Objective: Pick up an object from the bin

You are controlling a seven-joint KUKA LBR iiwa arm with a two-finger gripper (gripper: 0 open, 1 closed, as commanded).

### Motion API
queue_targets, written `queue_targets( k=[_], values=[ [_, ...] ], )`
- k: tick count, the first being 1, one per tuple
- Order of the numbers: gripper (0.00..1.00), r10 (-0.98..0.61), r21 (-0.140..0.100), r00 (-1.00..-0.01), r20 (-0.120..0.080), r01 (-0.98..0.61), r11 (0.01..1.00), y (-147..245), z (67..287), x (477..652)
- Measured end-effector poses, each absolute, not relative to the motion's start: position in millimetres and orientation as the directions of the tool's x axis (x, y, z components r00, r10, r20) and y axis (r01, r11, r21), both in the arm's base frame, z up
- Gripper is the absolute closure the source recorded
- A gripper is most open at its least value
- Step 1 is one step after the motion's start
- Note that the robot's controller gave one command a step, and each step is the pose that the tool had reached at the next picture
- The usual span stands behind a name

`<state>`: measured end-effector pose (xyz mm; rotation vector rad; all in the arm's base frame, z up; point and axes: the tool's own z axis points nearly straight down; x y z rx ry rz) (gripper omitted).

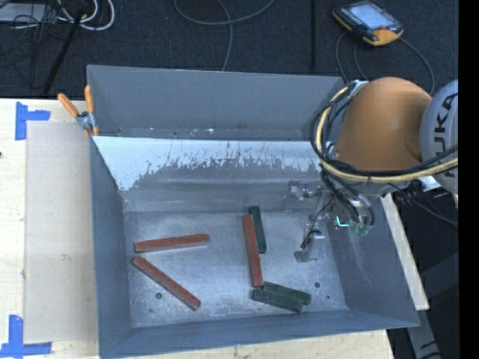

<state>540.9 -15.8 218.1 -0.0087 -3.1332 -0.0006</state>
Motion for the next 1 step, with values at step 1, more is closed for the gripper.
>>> queue_targets(
  k=[1],
  values=[
    [0.0, 0.005, 0.0, -1.0, 0.001, 0.005, 1.0, -15.7, 221.9, 542.4]
  ],
)
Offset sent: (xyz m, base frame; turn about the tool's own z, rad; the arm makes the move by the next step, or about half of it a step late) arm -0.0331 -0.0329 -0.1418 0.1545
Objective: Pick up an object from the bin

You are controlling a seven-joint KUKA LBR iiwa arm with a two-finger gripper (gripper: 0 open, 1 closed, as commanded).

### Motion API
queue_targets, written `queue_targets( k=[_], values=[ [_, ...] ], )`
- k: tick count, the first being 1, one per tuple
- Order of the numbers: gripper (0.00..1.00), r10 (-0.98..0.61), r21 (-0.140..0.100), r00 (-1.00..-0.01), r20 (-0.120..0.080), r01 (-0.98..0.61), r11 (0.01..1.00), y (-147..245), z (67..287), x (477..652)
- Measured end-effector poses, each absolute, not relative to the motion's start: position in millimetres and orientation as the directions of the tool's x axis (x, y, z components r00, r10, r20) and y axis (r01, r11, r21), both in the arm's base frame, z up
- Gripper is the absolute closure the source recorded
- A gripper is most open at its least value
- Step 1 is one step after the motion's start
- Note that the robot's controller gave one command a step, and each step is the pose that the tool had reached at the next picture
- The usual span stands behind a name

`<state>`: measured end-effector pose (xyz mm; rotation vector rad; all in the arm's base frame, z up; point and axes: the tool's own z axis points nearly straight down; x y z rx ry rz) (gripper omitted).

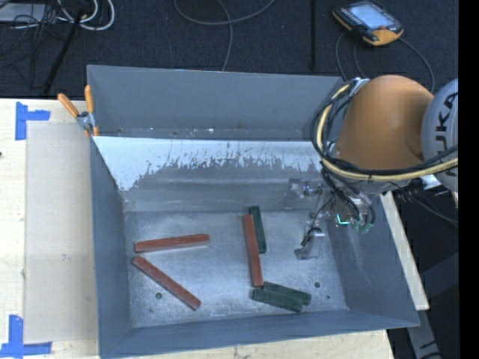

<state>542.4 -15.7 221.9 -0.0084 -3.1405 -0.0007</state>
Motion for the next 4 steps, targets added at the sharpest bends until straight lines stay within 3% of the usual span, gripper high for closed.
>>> queue_targets(
  k=[1, 2, 3, 4],
  values=[
    [0.0, 0.037, 0.001, -0.999, -0.009, 0.037, 0.999, -23.0, 189.5, 536.2],
    [0.0, -0.065, 0.0, -0.998, 0.0, -0.065, 0.998, -8.2, 135.9, 506.4],
    [0.0, -0.302, 0.001, -0.953, 0.0, -0.302, 0.953, -15.4, 105.2, 492.8],
    [1.0, -0.06, 0.0, -0.998, -0.001, -0.06, 0.998, -21.6, 69.9, 473.7]
  ],
)
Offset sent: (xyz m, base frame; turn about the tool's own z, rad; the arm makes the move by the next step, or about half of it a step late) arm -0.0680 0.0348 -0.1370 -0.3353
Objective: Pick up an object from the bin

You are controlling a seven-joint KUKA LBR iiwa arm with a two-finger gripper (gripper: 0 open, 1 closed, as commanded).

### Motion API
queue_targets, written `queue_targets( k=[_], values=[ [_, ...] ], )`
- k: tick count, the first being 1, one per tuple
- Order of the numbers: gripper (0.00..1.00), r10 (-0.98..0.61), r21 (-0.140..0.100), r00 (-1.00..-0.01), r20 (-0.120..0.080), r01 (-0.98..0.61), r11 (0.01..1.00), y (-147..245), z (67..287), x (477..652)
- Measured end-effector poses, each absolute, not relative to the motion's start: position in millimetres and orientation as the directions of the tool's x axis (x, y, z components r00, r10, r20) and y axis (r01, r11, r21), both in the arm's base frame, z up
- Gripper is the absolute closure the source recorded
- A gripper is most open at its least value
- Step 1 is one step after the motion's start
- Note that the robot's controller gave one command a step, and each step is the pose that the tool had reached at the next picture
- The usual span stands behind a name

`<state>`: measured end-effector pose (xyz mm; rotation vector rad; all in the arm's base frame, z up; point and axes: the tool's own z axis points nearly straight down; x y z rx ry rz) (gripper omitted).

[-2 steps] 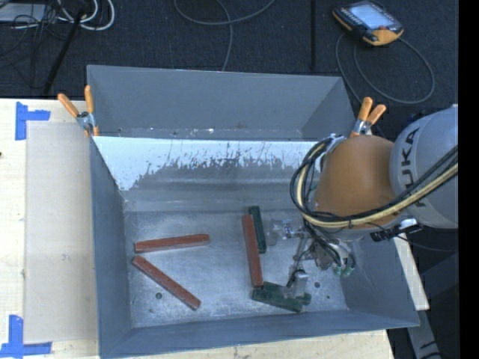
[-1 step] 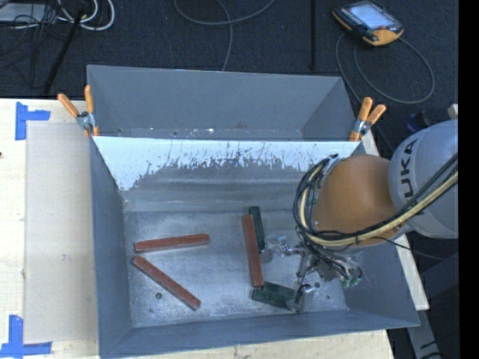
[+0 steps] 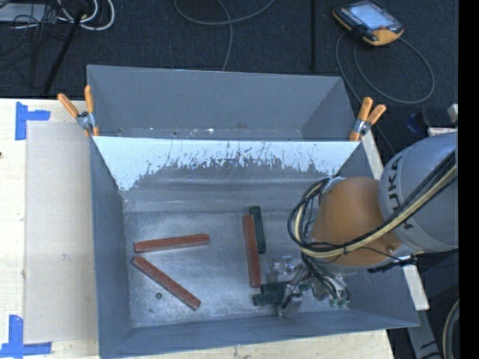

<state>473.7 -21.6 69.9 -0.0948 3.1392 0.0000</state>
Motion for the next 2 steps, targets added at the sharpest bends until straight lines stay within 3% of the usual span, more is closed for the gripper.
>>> queue_targets(
  k=[1, 2],
  values=[
    [1.0, -0.061, 0.0, -0.998, -0.001, -0.061, 0.998, -21.6, 69.9, 473.7],
    [1.0, -0.097, 0.001, -0.995, -0.003, -0.097, 0.995, 49.1, 239.5, 489.3]
  ],
)
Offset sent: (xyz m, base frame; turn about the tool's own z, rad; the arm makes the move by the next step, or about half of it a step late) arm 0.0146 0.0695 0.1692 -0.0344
